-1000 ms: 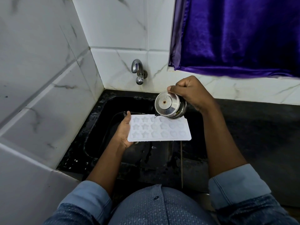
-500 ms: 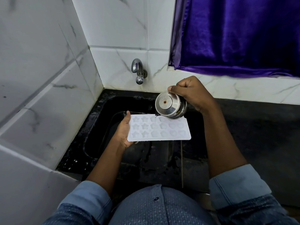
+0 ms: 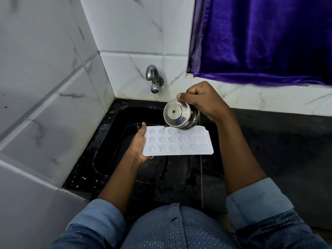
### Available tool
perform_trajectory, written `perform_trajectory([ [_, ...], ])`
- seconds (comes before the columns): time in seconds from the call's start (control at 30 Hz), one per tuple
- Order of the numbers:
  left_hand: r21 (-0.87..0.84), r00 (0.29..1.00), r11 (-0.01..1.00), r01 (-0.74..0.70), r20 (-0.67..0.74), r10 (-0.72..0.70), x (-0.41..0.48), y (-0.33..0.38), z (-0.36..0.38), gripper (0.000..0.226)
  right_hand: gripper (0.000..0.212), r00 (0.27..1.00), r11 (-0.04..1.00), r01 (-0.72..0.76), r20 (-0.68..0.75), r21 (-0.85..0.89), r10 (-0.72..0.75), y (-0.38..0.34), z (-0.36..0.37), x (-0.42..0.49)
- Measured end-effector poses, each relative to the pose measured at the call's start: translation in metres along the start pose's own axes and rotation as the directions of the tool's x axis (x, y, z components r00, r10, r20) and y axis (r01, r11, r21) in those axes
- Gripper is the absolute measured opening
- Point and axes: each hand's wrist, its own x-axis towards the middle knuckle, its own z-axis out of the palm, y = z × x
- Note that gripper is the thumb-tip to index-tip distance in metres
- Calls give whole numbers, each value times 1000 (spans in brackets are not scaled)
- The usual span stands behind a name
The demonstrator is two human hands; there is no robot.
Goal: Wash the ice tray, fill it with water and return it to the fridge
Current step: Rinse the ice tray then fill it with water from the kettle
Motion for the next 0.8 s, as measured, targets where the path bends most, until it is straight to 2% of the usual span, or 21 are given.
perform_trajectory([
  [0.53,-17,999,999,-41,-6,41,8,-10,-4,84,58,1000,1000,-5,18,-1,5,1,0,-3],
  [0.8,-34,999,999,-31,42,33,10,-13,3,84,58,1000,1000,-10,19,13,10,1,-1,-3],
])
